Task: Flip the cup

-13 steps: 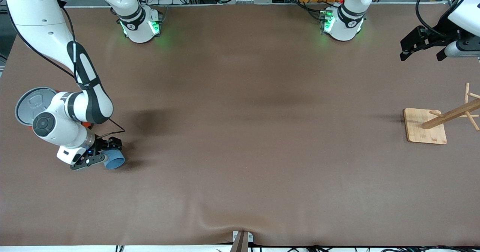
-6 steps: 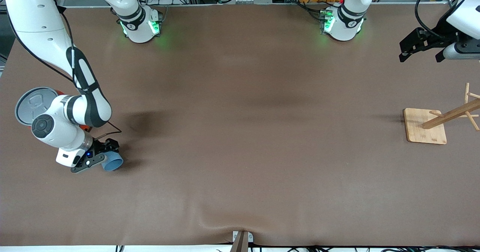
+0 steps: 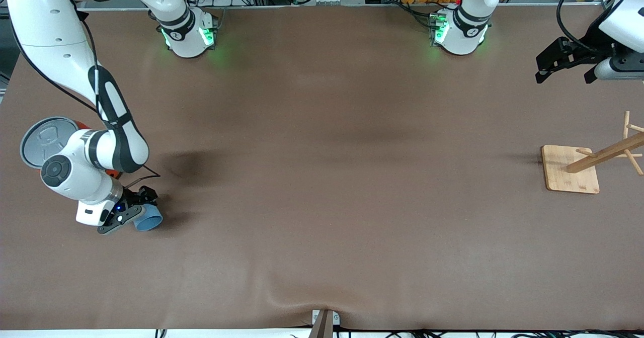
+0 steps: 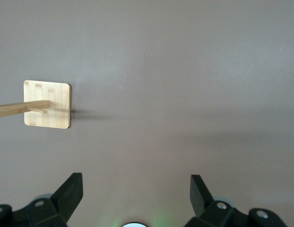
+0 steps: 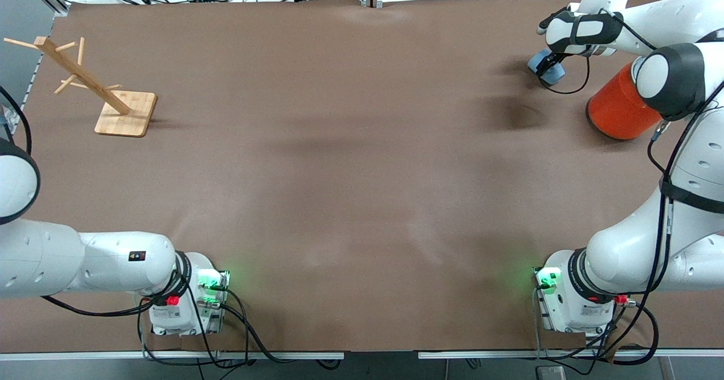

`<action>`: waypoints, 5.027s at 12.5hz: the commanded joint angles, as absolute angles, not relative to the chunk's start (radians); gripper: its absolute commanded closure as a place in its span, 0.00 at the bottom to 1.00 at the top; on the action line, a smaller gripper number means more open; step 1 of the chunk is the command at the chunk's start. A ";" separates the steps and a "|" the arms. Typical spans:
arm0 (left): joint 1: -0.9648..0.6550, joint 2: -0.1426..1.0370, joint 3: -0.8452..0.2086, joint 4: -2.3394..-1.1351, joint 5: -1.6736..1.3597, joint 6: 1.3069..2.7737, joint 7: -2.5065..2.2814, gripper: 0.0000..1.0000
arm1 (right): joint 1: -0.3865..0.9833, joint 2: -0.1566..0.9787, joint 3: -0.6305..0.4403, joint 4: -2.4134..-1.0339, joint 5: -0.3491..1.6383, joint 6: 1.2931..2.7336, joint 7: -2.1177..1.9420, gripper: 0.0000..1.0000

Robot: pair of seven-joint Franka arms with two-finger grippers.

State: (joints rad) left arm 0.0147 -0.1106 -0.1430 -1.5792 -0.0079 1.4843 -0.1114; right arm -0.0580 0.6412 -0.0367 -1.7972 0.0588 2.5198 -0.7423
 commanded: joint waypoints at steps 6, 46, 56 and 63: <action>0.020 -0.106 -0.155 -1.574 0.000 1.486 -0.101 0.00 | -0.063 0.551 -0.009 -1.776 0.067 2.369 -0.998 0.50; -0.150 0.258 -0.232 -1.758 -0.571 1.954 -0.120 0.00 | 0.175 0.402 0.279 -1.695 0.140 2.085 -0.785 0.00; -0.471 0.527 -0.238 -1.831 -1.131 2.422 -0.025 0.00 | 0.012 0.091 0.019 -1.690 0.126 1.813 -0.537 0.00; -0.515 0.673 -0.238 -1.818 -1.704 2.422 0.487 0.14 | 0.051 0.044 -0.071 -1.609 0.060 1.646 -0.331 0.00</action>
